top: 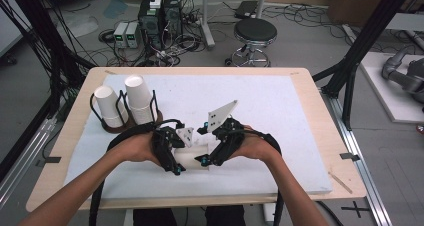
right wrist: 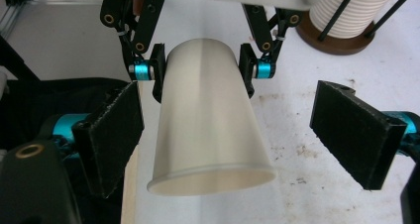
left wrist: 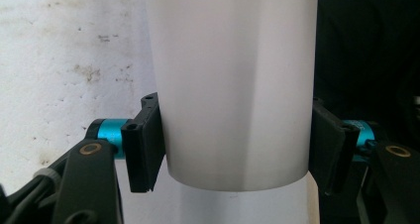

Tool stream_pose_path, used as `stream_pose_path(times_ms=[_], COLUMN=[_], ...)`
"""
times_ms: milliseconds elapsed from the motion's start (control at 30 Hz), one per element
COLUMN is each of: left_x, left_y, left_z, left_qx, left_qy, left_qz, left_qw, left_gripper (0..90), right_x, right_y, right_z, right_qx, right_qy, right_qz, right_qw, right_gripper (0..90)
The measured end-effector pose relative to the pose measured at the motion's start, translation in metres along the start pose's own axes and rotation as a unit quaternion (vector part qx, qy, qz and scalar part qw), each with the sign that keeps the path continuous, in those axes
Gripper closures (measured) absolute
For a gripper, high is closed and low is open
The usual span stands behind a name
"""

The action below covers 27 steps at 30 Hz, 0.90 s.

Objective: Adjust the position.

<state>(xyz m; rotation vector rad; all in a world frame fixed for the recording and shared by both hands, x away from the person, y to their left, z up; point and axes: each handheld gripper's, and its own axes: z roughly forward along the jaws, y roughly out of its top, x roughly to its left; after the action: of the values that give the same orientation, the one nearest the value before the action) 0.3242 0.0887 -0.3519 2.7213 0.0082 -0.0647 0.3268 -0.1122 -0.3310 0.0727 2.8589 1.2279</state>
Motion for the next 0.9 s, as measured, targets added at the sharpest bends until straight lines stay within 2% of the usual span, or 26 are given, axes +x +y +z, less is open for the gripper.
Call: stream_pose_path(times_ms=[267, 367, 467, 533, 567, 733, 900], left_x=[0.002, 0.001, -0.001, 0.0, 0.0, -0.004, -0.008], left_y=[-0.007, -0.014, -0.021, -0.026, -0.029, -0.039, -0.051], left_z=[-0.014, -0.016, -0.016, -0.018, -0.018, -0.017, -0.015], left_qx=[-0.051, -0.087, -0.098, -0.116, -0.129, -0.16, -0.223], left_qy=[0.014, 0.018, 0.022, 0.025, 0.027, 0.041, 0.05], left_qz=[-0.014, -0.031, -0.034, -0.04, -0.043, -0.045, -0.056], left_qw=[0.9985, 0.9956, 0.9943, 0.9922, 0.9903, 0.9853, 0.9718], left_gripper=[33.6, 33.7, 33.6, 33.6, 33.6, 33.6, 33.6], right_x=[-0.002, -0.002, -0.003, -0.003, -0.004, -0.003, 0.0], right_y=[-0.007, -0.011, -0.015, -0.017, -0.018, -0.024, -0.028], right_z=[-0.016, -0.021, -0.025, -0.027, -0.027, -0.023, -0.016], right_qx=[-0.044, -0.065, -0.088, -0.098, -0.102, -0.121, -0.139], right_qy=[-0.014, -0.019, -0.024, -0.027, -0.027, -0.03, -0.026], right_qz=[0.017, 0.023, 0.031, 0.035, 0.036, 0.039, 0.044], right_qw=[0.9988, 0.9974, 0.9953, 0.9942, 0.9937, 0.9914, 0.9889], right_gripper=[13.9, 13.9, 13.9, 13.9, 13.9, 13.9, 13.9])
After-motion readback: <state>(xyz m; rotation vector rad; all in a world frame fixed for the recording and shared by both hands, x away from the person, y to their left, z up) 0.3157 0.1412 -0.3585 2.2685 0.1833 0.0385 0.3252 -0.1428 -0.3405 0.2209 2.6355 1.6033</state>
